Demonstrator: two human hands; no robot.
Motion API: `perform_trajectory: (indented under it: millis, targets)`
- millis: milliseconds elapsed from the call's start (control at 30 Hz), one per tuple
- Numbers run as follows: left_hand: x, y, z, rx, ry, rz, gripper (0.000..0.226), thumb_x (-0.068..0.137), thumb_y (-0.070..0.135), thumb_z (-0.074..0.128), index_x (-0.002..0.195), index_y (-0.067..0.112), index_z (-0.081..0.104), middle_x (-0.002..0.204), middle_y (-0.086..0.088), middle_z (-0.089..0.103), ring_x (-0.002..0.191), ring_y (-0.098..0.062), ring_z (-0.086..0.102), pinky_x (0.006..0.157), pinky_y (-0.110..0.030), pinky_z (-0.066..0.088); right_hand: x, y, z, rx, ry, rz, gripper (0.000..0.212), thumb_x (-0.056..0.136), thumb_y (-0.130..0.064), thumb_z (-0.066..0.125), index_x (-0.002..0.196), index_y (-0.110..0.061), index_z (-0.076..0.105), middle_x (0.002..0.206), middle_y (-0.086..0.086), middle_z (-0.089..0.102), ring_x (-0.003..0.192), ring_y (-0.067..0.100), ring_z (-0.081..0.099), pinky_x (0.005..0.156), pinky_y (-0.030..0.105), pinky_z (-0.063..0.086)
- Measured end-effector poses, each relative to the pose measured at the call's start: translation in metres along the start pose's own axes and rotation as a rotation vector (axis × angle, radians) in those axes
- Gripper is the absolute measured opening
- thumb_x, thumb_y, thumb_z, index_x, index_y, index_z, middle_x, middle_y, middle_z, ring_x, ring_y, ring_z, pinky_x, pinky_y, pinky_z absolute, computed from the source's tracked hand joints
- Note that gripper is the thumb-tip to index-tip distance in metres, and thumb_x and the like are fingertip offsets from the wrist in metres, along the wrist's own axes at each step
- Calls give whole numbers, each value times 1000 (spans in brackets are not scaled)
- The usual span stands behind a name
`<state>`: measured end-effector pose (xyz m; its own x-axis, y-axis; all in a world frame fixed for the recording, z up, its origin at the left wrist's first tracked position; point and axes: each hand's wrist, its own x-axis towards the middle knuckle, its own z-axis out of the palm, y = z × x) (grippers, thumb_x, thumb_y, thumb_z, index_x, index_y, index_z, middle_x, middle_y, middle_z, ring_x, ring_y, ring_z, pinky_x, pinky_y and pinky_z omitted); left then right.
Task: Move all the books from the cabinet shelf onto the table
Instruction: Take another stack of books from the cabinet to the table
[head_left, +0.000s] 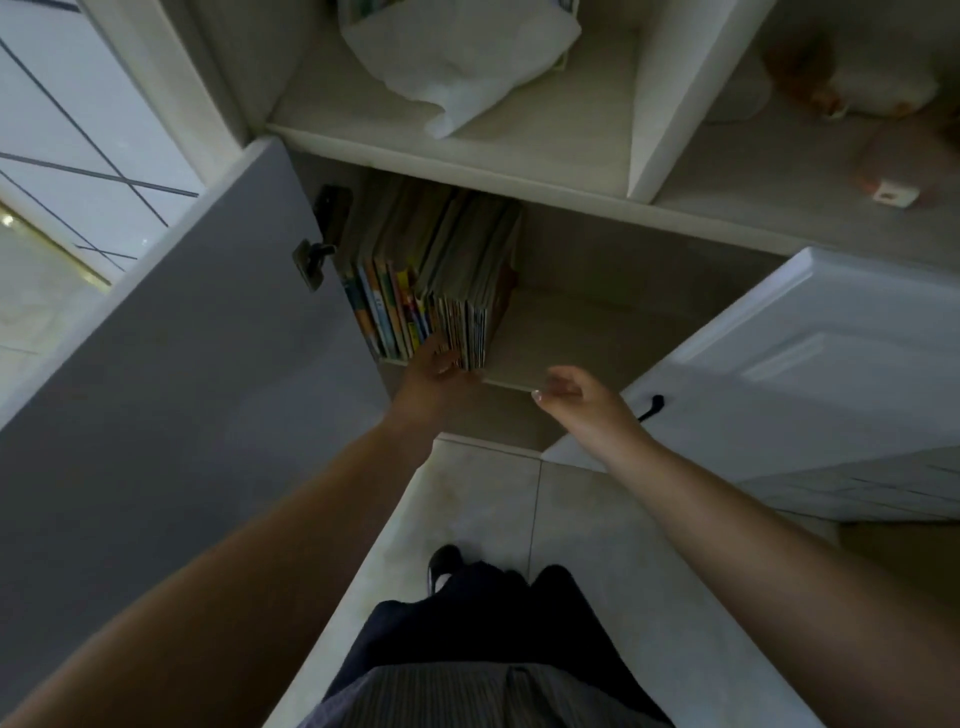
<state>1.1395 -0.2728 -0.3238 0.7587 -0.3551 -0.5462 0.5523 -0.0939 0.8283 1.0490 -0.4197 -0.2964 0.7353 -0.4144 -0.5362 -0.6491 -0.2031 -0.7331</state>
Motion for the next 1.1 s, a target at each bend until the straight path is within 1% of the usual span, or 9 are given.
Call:
perform_trajectory:
  millis: [100, 200, 267, 400, 467, 633, 767, 933, 1100]
  targets:
    - [23, 5, 4, 11, -36, 18, 73, 89, 0, 57, 149, 12, 16, 142, -10, 43, 127, -24, 46, 98, -30, 42, 31, -5, 1, 44, -43, -4, 47, 90, -23, 60, 134, -17, 45, 134, 2, 52, 111, 7, 49, 89, 20, 38]
    - [40, 7, 9, -150, -7, 19, 110, 60, -6, 74, 149, 10, 12, 134, -9, 45, 128, -26, 41, 102, -35, 35, 62, -8, 4, 103, -91, -11, 52, 89, -12, 60, 138, -12, 41, 136, 6, 49, 114, 8, 48, 95, 22, 39]
    - [49, 8, 14, -147, 3, 50, 103, 66, -11, 69, 149, 13, 13, 146, -13, 36, 137, -28, 35, 103, -36, 36, 74, -10, 7, 137, -106, -12, 54, 88, -4, 59, 138, -9, 39, 131, 5, 50, 119, 12, 48, 100, 25, 40]
    - [79, 0, 12, -83, 34, 81, 94, 71, -12, 68, 147, 18, 21, 143, -8, 40, 134, -23, 38, 108, -45, 38, 106, -19, 14, 216, -191, 7, 54, 88, 9, 52, 138, -6, 36, 114, -2, 51, 110, 10, 46, 96, 23, 38]
    - [88, -5, 12, -14, 75, 105, 83, 78, -14, 63, 146, 16, 24, 143, -11, 42, 132, -22, 41, 108, -45, 39, 121, -25, 17, 238, -198, 12, 58, 87, 12, 51, 140, -3, 32, 126, 7, 52, 110, 12, 45, 96, 24, 38]
    - [98, -9, 11, 87, 178, 133, 73, 80, -5, 66, 142, 13, 34, 134, -7, 47, 120, -15, 45, 95, -30, 41, 146, -29, 21, 217, -213, 4, 65, 85, 9, 56, 143, -7, 29, 144, 15, 42, 134, 24, 41, 110, 36, 35]
    - [105, -11, 11, 126, 198, 140, 73, 79, -4, 68, 142, 11, 34, 137, -9, 48, 125, -19, 46, 94, -27, 41, 158, -31, 21, 207, -246, -10, 67, 86, 6, 58, 145, -9, 28, 146, 14, 41, 135, 24, 39, 112, 39, 35]
    - [108, -23, 6, 205, 159, 201, 68, 76, -8, 68, 133, 9, 36, 123, -2, 50, 118, -16, 48, 88, -11, 40, 159, -32, 23, 204, -262, -19, 67, 85, 5, 59, 144, -9, 29, 146, 17, 40, 135, 26, 41, 112, 43, 35]
    - [111, -25, 14, 334, 168, 224, 66, 71, 7, 75, 131, 9, 47, 128, -7, 53, 108, -16, 52, 93, -32, 46, 160, -28, 22, 216, -288, -18, 51, 86, 12, 51, 135, -2, 42, 136, 16, 52, 127, 25, 49, 97, 28, 44]
